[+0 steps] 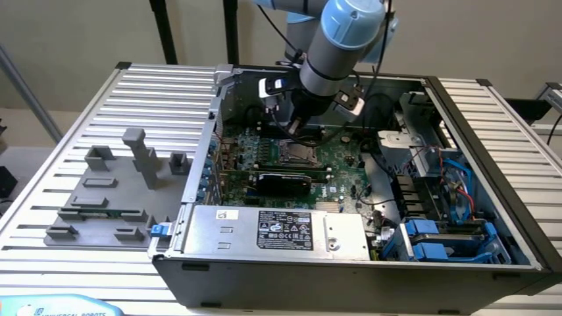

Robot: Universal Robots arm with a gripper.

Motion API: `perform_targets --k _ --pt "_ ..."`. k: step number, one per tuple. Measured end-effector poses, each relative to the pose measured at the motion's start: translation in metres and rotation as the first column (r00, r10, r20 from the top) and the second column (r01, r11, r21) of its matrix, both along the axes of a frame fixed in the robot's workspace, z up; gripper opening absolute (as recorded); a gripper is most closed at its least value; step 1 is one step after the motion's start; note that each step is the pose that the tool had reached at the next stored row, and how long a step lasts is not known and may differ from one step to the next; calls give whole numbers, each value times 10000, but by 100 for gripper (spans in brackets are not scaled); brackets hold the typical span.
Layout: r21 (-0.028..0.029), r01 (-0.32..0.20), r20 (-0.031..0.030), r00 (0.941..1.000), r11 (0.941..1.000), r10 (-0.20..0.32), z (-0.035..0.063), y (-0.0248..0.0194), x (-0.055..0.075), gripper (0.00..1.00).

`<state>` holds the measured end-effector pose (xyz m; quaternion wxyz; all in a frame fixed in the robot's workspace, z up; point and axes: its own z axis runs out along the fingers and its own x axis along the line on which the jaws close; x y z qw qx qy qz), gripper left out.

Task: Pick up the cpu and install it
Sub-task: 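Install the first cpu locking lever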

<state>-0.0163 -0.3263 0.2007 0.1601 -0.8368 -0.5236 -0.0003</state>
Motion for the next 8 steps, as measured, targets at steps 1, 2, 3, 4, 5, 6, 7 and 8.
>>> perform_targets --k 1,2,3,4,5,6,7,8 --pt "-6 0 0 10000 10000 0 -1 0 9 11" --pt "-12 0 1 10000 10000 0 -2 0 18 11" --pt "-18 0 0 10000 10000 0 -3 0 27 11" --pt "-24 0 0 10000 10000 0 -3 0 38 11" --pt "-30 0 0 10000 10000 0 -4 0 49 11" --pt "-35 0 0 10000 10000 0 -5 0 59 11" --pt "-42 0 1 10000 10000 0 -6 0 69 11" --pt "-51 0 1 10000 10000 0 -7 1 77 11"
